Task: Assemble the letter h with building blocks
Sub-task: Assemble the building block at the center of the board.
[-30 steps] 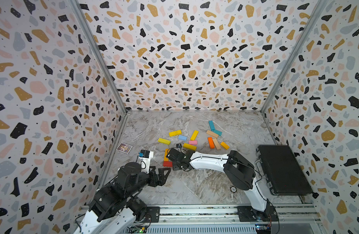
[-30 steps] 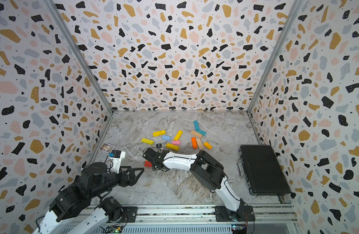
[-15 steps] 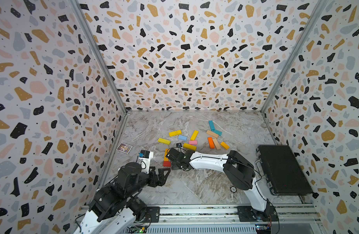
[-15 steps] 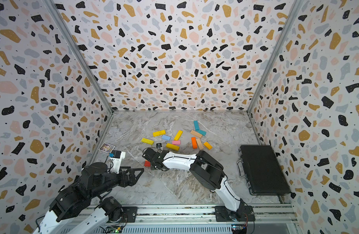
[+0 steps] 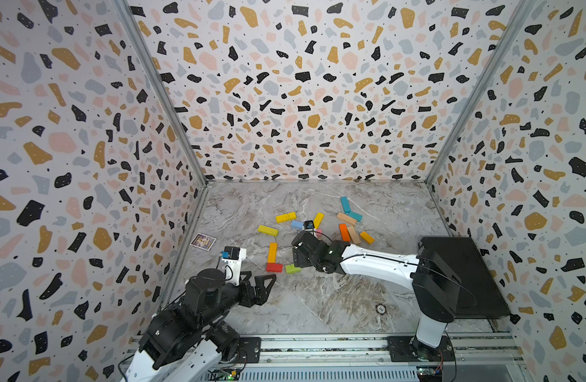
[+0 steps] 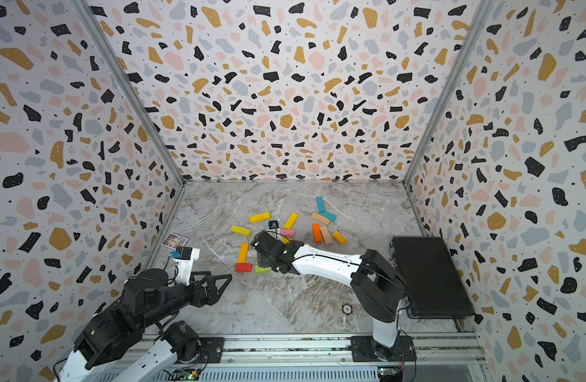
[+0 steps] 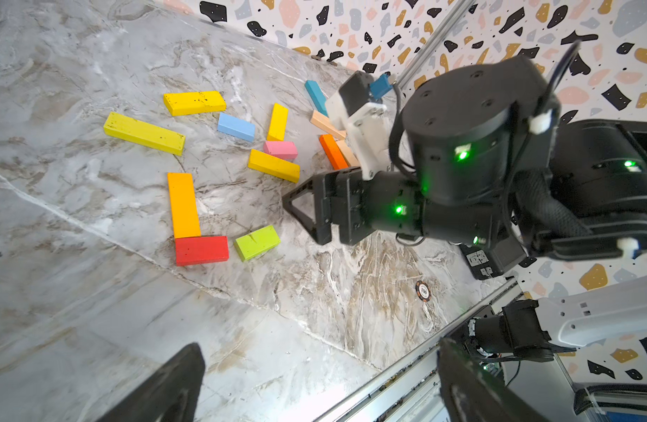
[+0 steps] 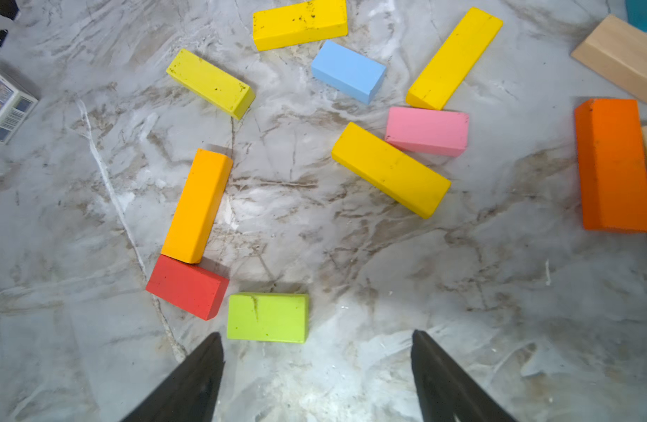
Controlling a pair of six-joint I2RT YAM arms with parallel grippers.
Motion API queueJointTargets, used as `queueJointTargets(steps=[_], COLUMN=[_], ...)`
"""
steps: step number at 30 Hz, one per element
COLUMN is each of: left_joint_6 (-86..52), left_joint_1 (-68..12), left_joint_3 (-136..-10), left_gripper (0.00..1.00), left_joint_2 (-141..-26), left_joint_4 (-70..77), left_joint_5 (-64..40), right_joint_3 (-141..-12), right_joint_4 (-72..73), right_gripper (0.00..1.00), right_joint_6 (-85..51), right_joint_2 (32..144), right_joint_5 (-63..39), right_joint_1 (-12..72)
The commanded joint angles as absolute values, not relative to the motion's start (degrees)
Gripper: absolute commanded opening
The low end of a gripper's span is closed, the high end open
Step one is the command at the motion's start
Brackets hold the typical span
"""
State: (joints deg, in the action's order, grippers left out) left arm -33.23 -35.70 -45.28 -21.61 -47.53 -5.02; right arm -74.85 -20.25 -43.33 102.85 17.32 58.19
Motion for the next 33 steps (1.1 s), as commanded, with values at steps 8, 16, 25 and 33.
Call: queueJointTargets(steps=[8,16,25,33], left_joint_6=[-33.0,-32.6,-32.4,-32.3], left_joint_1=[-35.5,-35.4,-35.5,-35.4], left_joint_3=[-46.2,-46.2,-46.0,-46.0], left_gripper=[0.99,0.99,0.99,0.99], left_joint_2=[-22.4,-24.2,-24.4,-24.5], left_joint_4=[-45.9,-45.9,-45.5,-45.6], left_joint_5=[-4.3,-4.7,-4.3,-4.4], right_joint_3=[-73.4,-72.2,-73.0,-73.6], right_joint_4=[-26.3,-21.4,-21.9,-22.8], right_gripper=[0.82,0.78,0.77,0.76], right_joint_6=[-31.9,-29.9,-28.9,-28.7], right_joint_2=[107.4,109.4,111.4,112.0], right_joint_5=[14.5,6.3,4.6,7.4], right_joint_1=[55.2,55.0,55.0,55.0])
